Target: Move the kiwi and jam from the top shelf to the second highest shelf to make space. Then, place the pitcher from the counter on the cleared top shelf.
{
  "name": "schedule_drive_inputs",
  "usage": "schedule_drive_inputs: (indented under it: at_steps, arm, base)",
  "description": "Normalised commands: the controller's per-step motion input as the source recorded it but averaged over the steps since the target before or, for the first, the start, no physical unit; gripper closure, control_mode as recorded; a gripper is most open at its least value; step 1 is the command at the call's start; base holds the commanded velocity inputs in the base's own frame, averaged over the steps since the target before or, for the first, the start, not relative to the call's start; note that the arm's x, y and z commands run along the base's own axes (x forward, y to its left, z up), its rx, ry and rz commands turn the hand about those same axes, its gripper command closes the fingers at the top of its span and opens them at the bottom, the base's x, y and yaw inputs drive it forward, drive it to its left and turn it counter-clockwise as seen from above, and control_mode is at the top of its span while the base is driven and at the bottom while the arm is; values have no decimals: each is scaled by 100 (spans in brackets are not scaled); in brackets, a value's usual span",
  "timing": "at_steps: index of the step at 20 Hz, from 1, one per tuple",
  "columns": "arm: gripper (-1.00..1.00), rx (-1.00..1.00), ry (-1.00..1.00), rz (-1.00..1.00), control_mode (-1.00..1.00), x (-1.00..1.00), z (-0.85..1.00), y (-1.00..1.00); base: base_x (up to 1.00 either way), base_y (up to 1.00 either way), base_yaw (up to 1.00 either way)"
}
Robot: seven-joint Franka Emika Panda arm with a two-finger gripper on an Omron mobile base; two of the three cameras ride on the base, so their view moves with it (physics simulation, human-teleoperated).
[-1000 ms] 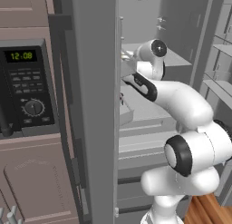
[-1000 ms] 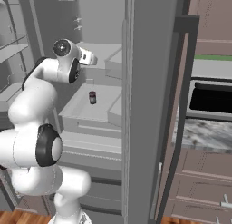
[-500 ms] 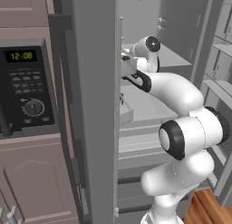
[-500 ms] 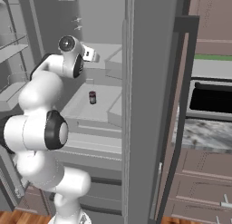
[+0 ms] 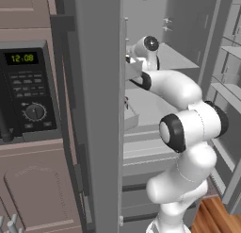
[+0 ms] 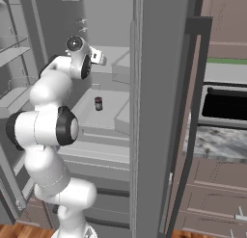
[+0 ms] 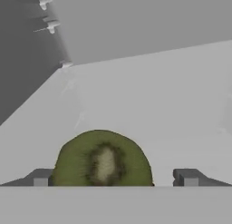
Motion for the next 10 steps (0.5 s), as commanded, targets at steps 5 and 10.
schedule_drive_inputs:
  at_steps: [5,10]
  arm:
    - [-100,-1,2,0,-100,41,-17,17]
    - [-100,0,2,0,-100,32,-18,6]
  base:
    - [0,0,0]
    - [0,0,0]
